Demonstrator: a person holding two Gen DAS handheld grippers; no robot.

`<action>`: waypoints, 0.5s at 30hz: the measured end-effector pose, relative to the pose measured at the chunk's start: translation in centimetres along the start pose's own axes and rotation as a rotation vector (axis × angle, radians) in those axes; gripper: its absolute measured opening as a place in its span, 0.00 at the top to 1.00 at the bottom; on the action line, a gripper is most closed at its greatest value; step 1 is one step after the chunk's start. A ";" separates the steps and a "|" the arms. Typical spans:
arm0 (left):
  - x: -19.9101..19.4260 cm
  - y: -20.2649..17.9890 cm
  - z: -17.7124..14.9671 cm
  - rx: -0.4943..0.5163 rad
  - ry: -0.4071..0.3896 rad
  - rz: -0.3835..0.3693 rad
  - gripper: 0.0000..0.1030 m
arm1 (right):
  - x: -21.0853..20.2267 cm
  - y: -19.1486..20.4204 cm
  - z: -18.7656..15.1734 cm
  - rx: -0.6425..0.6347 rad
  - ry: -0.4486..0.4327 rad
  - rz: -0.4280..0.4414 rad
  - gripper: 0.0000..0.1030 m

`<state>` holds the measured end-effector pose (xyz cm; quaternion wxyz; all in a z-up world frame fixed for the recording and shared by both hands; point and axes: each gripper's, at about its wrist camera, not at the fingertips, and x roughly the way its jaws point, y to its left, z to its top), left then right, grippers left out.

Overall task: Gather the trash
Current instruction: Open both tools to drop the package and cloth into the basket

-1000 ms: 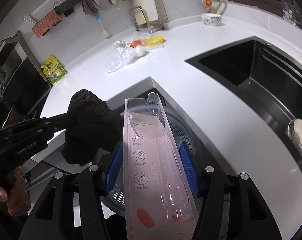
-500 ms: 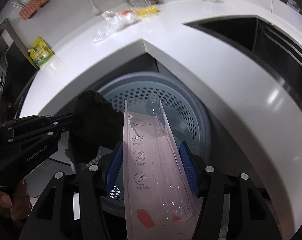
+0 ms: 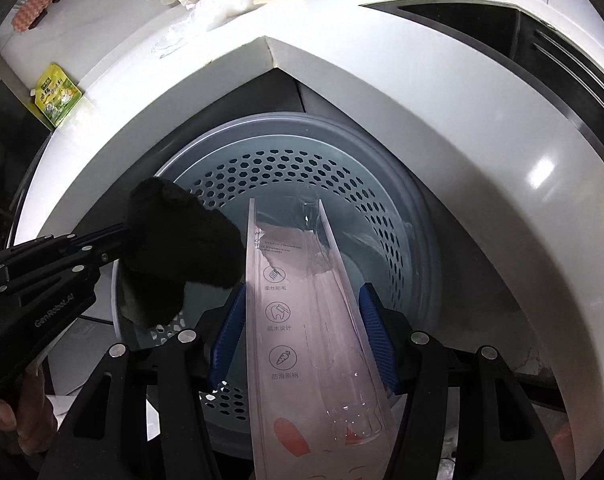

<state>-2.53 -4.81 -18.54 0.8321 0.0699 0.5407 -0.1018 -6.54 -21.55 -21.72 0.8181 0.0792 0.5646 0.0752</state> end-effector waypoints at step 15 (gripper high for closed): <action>-1.4 0.5 0.8 -0.021 -0.039 0.019 0.46 | -1.5 -0.5 -0.7 0.013 -0.021 -0.001 0.34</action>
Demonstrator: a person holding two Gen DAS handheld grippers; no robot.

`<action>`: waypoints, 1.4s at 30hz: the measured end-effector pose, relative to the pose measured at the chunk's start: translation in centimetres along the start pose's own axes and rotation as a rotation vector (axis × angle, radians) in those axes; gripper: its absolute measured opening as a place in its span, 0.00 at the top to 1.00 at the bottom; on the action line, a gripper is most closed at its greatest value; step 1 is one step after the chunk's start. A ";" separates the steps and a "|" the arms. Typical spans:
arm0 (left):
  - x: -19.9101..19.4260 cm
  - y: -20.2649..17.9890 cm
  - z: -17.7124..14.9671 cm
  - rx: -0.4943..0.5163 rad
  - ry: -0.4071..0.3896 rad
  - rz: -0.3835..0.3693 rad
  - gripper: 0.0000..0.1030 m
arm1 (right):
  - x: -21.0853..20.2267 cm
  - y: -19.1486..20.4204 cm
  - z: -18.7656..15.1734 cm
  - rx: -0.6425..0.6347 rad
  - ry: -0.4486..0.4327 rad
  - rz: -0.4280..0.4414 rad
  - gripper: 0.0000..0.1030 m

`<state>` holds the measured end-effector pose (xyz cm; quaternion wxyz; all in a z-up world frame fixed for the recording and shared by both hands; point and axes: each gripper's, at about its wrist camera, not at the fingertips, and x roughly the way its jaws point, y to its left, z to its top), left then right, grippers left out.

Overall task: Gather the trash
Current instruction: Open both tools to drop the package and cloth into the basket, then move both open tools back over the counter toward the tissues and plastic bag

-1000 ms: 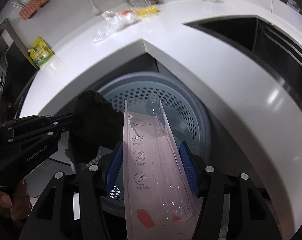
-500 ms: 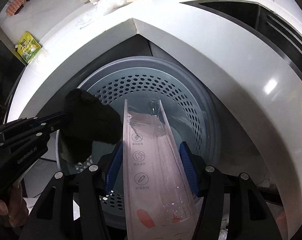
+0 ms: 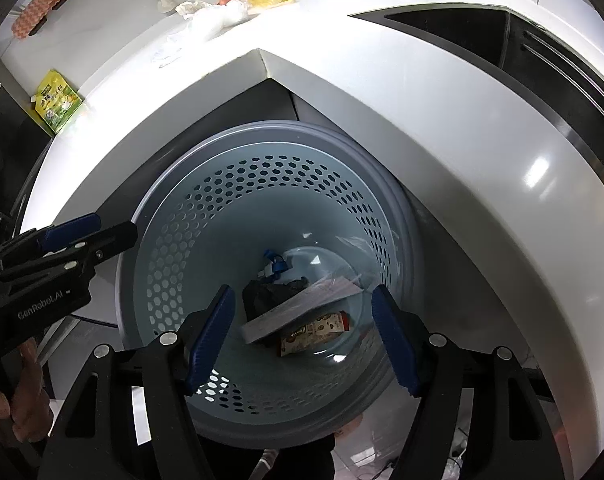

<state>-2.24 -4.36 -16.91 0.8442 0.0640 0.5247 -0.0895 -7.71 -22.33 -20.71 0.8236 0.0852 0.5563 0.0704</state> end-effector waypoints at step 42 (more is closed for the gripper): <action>-7.2 13.5 17.4 -0.046 -0.310 -0.036 0.18 | -5.6 9.5 17.8 -0.036 -0.305 -0.035 0.30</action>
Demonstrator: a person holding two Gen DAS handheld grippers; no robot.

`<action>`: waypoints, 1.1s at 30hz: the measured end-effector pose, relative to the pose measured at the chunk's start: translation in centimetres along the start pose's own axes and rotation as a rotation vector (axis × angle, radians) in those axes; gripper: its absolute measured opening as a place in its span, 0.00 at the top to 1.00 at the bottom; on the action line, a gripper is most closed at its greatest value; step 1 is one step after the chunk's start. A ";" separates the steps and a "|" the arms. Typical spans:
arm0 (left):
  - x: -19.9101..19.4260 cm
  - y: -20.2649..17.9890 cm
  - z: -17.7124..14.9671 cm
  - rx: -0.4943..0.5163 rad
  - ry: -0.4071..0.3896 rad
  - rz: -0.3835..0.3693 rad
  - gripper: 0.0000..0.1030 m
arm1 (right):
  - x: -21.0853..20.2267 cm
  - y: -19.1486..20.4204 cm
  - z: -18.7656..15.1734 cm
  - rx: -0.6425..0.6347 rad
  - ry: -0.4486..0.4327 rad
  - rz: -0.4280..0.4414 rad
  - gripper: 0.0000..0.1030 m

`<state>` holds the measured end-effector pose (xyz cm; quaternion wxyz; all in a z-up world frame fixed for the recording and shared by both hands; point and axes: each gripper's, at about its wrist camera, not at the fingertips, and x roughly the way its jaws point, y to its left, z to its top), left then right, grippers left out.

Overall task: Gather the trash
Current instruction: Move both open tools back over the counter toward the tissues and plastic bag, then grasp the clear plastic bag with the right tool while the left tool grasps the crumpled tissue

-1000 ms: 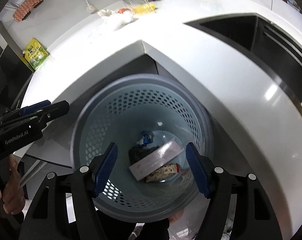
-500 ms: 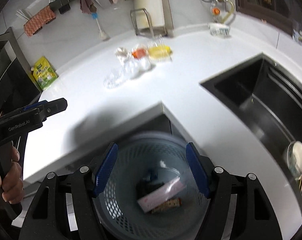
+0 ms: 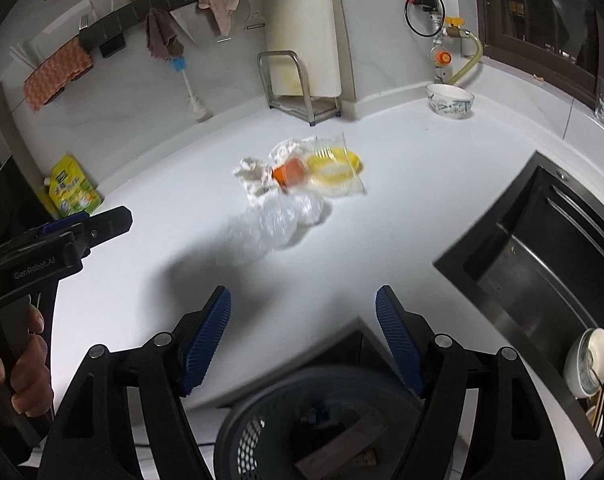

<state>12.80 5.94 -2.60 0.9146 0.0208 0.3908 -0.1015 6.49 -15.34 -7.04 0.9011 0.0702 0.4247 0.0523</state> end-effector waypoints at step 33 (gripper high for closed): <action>11.5 5.5 6.2 0.140 0.014 -0.076 0.07 | 14.6 3.2 5.8 0.184 0.091 -0.124 0.29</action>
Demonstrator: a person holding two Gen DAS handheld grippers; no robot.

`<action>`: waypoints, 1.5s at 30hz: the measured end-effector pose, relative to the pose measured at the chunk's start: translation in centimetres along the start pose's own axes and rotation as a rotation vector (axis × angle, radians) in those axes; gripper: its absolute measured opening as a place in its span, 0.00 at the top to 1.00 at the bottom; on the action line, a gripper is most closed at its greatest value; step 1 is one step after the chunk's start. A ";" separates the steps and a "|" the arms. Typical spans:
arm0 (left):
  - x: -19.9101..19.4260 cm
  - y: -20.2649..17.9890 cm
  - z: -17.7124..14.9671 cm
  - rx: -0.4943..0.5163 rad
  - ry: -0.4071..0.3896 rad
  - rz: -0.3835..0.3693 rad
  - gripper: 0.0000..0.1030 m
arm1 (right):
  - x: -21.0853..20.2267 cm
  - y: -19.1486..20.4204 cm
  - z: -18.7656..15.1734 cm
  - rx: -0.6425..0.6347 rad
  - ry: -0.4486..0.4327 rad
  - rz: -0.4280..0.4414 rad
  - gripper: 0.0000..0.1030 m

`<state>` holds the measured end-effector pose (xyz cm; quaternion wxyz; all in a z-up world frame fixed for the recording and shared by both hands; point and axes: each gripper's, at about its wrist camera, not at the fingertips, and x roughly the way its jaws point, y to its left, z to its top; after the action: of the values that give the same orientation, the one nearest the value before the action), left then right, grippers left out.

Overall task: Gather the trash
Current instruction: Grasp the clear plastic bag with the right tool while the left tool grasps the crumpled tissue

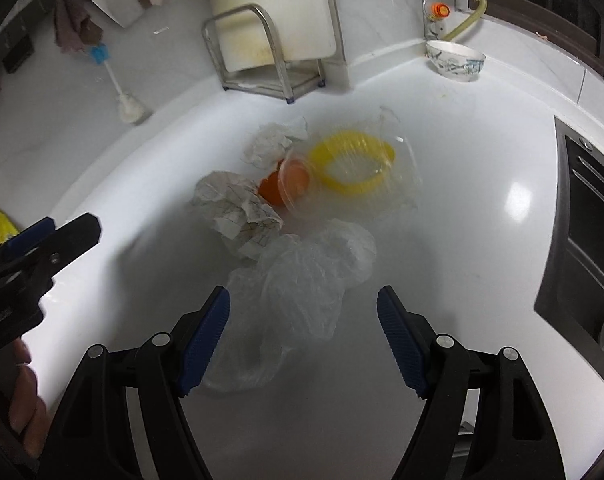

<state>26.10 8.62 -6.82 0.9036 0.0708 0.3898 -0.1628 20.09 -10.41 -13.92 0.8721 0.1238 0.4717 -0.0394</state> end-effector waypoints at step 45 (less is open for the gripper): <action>9.6 -5.8 1.2 -0.068 0.083 -0.039 0.33 | -1.8 -5.2 -2.2 0.100 -0.035 -0.073 0.80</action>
<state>31.03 0.55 -12.97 0.8852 0.0391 0.4337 -0.1639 16.38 -15.00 -14.54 0.8709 0.1489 0.4582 -0.0969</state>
